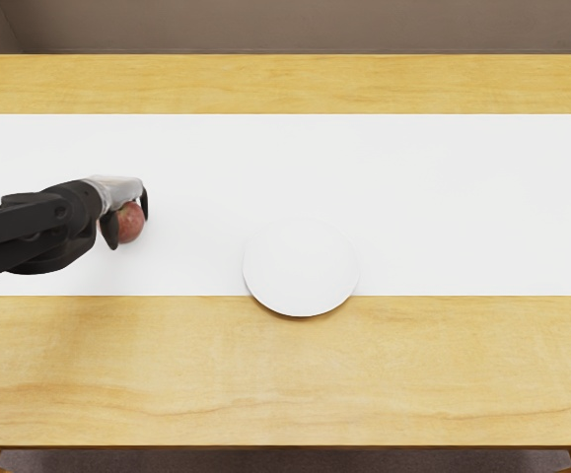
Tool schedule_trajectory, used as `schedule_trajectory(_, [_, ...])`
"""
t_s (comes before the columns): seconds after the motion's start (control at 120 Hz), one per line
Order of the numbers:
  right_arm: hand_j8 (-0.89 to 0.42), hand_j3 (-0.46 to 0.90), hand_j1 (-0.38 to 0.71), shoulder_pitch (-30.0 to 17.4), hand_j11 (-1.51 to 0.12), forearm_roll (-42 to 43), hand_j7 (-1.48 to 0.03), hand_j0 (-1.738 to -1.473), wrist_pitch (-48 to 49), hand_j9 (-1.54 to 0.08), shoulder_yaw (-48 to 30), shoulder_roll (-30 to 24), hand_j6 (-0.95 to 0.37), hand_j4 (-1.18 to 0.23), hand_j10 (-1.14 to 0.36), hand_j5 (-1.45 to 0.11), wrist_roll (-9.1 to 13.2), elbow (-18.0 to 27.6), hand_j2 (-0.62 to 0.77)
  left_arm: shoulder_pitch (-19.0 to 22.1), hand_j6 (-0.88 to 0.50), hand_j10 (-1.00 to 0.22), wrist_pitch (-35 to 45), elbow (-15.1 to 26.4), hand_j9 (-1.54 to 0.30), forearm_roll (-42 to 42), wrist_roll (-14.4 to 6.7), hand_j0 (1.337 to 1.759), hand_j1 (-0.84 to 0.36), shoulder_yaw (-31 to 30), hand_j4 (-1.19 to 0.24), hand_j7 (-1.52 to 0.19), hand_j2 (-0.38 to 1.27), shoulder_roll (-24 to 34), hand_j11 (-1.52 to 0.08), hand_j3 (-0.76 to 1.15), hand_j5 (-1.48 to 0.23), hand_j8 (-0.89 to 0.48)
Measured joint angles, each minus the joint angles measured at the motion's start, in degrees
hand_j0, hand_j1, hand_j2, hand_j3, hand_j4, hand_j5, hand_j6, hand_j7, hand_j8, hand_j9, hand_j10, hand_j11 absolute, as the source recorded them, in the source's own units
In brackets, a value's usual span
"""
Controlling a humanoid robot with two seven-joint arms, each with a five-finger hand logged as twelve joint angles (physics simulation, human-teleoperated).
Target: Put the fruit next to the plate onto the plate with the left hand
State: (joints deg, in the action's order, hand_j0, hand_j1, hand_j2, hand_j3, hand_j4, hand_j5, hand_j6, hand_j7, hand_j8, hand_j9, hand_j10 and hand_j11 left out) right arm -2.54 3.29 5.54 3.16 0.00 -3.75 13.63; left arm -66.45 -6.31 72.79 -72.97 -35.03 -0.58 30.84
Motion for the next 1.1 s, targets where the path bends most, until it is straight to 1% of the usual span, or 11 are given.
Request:
schedule_trajectory(0.042, [-0.01,0.00,-0.33,0.0,-0.02,0.0,-0.02,-1.658,0.0,-0.02,0.0,0.0,-0.01,-0.01,-0.01,-0.02,0.0,0.0,0.00,-0.1,-0.31,-0.49,-0.1,0.0,-0.86,0.0,0.0,1.648,-0.23,0.0,-0.48,-0.85,0.13,-0.1,-0.86,0.00,-0.85,-0.30])
schedule_trajectory(0.092, [-0.01,0.00,-0.33,0.0,-0.02,0.0,-0.02,-1.658,0.0,-0.02,0.0,0.0,-0.01,-0.01,-0.01,-0.02,0.0,0.0,0.00,-0.6,-0.28,-0.46,-0.2,0.0,-0.89,0.2,0.0,1.648,-0.28,0.0,-0.44,-0.88,0.24,-0.4,-0.89,0.00,-0.88,-0.27])
schedule_trajectory(0.217, [-0.01,0.00,-0.33,0.0,-0.02,0.0,-0.02,-1.658,0.0,-0.02,0.0,0.0,-0.01,-0.01,-0.01,-0.02,0.0,0.0,0.00,-1.3,-0.19,-0.38,-0.3,0.0,-0.91,0.3,0.0,1.649,-0.39,0.0,-0.35,-0.91,0.37,-0.6,-0.92,0.00,-0.92,-0.18])
schedule_trajectory(0.308, [-0.01,0.00,-0.33,0.1,-0.02,0.0,-0.02,-1.658,0.0,-0.02,-0.1,0.0,-0.01,-0.01,-0.01,-0.02,0.0,0.0,0.00,-3.2,-0.14,-0.37,-0.5,-0.1,-0.92,0.4,0.0,1.648,-0.42,0.2,-0.33,-0.92,0.45,-2.5,-0.93,0.00,-0.94,-0.15])
schedule_trajectory(0.45, [-0.01,0.00,-0.33,0.1,-0.02,0.0,-0.02,-1.658,0.0,-0.02,-0.1,0.0,-0.01,-0.01,-0.01,-0.02,0.0,0.0,0.00,-6.8,-0.15,-0.39,-0.6,0.8,-0.93,-0.1,0.0,1.646,-0.40,0.2,-0.34,-0.94,0.41,-6.8,-0.94,0.00,-0.95,-0.16])
schedule_trajectory(0.633, [-0.01,0.00,-0.33,0.1,-0.02,0.0,-0.02,-1.658,0.0,-0.02,0.0,0.0,-0.01,-0.01,-0.01,-0.02,0.0,0.2,0.00,-9.4,-0.18,-0.41,-1.0,3.7,-0.93,-1.2,0.1,1.645,-0.37,-0.3,-0.37,-0.94,0.38,-7.5,-0.94,0.00,-0.93,-0.19])
schedule_trajectory(0.7, [-0.01,0.00,-0.33,0.0,-0.02,0.0,-0.02,-1.658,0.0,-0.02,0.0,0.0,-0.01,-0.01,-0.01,-0.02,0.0,0.2,0.00,-9.9,-0.18,-0.41,-1.1,4.9,-0.92,-1.7,2.4,1.645,-0.37,-0.3,-0.38,-0.94,0.37,-7.4,-0.94,0.00,-0.92,-0.19])
schedule_trajectory(0.842, [-0.01,0.00,-0.33,-0.1,-0.02,0.0,-0.02,-1.658,0.0,-0.02,0.1,0.0,-0.01,-0.01,-0.01,-0.02,0.0,0.0,0.00,-9.8,-0.19,-0.42,-1.1,8.1,-0.92,-2.3,10.6,1.645,-0.37,-0.1,-0.38,-0.93,0.37,-8.5,-0.93,0.00,-0.92,-0.19])
schedule_trajectory(0.917, [-0.01,0.00,-0.33,-0.1,-0.02,0.0,-0.02,-1.658,0.0,-0.02,0.1,0.0,-0.01,-0.01,-0.01,-0.02,0.0,0.0,0.00,-9.8,-0.20,-0.43,-1.1,9.3,-0.92,-2.5,14.1,1.646,-0.36,-0.1,-0.39,-0.93,0.36,-10.8,-0.93,0.00,-0.92,-0.20])
schedule_trajectory(1.0, [-0.01,0.00,-0.33,-0.2,-0.02,0.0,-0.02,-1.658,0.0,-0.02,0.1,0.0,-0.01,-0.01,-0.01,-0.02,0.0,0.0,0.00,-9.5,-0.19,-0.42,-1.1,9.9,-0.92,-3.1,16.3,1.647,-0.36,-0.2,-0.39,-0.93,0.36,-12.1,-0.93,0.00,-0.92,-0.20])
schedule_trajectory(1.1, [-0.01,0.00,-0.33,-0.2,-0.02,0.0,-0.02,-1.658,0.0,-0.02,0.1,0.0,-0.01,-0.01,-0.01,-0.02,0.0,0.0,0.00,-8.6,-0.20,-0.42,-1.0,10.2,-0.91,-4.6,17.3,1.647,-0.36,-0.4,-0.39,-0.93,0.37,-12.0,-0.92,0.00,-0.92,-0.20])
